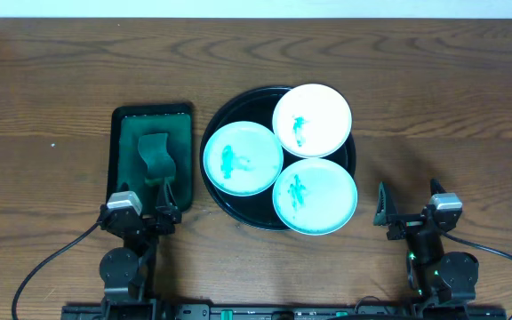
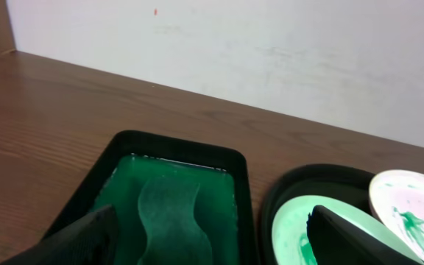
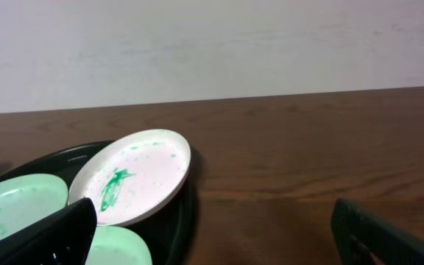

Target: Clean dirty plates on tray and stack at the side

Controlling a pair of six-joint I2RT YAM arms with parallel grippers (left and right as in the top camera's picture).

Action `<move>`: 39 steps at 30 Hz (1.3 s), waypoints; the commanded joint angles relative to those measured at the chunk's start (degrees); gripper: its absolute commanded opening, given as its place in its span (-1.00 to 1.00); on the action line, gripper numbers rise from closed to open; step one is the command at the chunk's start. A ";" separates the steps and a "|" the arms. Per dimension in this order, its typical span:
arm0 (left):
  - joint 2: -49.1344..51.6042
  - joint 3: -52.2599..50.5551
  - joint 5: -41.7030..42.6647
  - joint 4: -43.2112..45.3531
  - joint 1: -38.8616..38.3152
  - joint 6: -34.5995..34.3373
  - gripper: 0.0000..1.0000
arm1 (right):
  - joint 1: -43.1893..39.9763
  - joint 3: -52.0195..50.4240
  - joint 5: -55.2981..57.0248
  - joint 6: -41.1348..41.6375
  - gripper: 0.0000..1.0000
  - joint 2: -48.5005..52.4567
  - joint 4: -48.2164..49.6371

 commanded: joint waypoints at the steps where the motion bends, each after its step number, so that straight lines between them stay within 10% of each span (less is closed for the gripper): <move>1: -0.20 0.98 3.19 -2.60 0.28 -0.96 0.65 | -0.31 -0.07 0.35 -0.46 0.99 -0.24 -0.28; 15: 30.86 29.38 3.13 -13.66 0.28 -1.36 0.64 | -0.31 -0.07 0.35 -0.46 0.99 -0.24 -0.26; 28: 71.43 81.29 3.32 -60.48 0.09 -1.33 0.65 | -0.31 -0.07 0.35 -0.46 0.99 -0.24 -0.26; 39: 77.64 84.85 3.30 -68.04 0.09 -1.36 0.64 | -0.31 -0.07 -0.09 -0.13 0.99 -0.24 -0.26</move>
